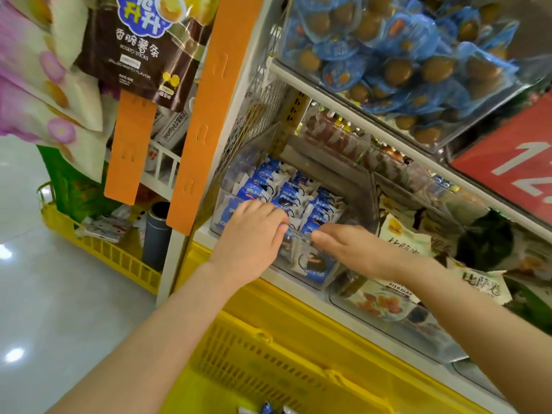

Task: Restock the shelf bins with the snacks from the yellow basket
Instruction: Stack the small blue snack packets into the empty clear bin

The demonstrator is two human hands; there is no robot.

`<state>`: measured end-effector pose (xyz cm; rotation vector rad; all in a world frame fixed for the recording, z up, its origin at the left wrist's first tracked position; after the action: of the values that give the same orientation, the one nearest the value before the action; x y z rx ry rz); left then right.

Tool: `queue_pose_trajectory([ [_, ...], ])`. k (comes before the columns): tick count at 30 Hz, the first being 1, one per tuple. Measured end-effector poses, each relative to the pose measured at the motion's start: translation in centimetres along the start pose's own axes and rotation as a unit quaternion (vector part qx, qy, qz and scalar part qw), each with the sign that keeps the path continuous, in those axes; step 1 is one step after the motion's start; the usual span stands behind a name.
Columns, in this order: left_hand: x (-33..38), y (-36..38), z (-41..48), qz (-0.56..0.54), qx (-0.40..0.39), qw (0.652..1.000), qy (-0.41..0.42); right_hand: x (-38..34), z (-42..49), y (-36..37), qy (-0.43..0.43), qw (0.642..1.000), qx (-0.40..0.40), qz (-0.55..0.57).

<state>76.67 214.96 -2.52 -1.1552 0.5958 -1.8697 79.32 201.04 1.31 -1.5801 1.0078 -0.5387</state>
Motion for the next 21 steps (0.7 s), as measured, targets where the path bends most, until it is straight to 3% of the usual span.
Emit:
queue_pose_trajectory([
  [5,1.0,-0.2,-2.0,0.027,-0.023,0.999,-0.012,-0.6,-4.7,3.0,-0.045,0.987,0.15,-0.044],
  [9,3.1,0.3,-6.0,0.009,0.023,1.0,-0.011,0.2,-8.6,6.2,-0.089,0.957,0.274,-0.044],
  [12,4.2,3.3,-9.9,0.029,0.01,0.999,0.017,2.2,-11.1,11.6,-0.075,0.946,0.311,-0.041],
  [14,3.8,7.0,-12.5,0.029,-0.078,0.997,-0.007,4.1,-11.9,16.5,-0.036,0.96,0.277,-0.016],
  [17,2.2,13.4,-17.0,0.055,-0.215,0.974,-0.048,7.5,-12.4,25.1,0.063,0.986,0.145,0.061],
  [21,-0.8,20.5,-23.7,0.077,-0.357,0.925,-0.104,10.1,-14.3,36.2,0.14,0.976,-0.028,0.163],
])
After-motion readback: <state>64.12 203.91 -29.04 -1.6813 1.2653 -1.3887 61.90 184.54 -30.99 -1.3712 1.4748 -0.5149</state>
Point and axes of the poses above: each hand's wrist, its own z-axis towards the middle knuckle, its own y-axis out of the palm, x = y × z, the point moved 6 cm from there along z, towards the middle knuckle, and after that the axes turned 7 degrees about -y, right-handed, at the moved point
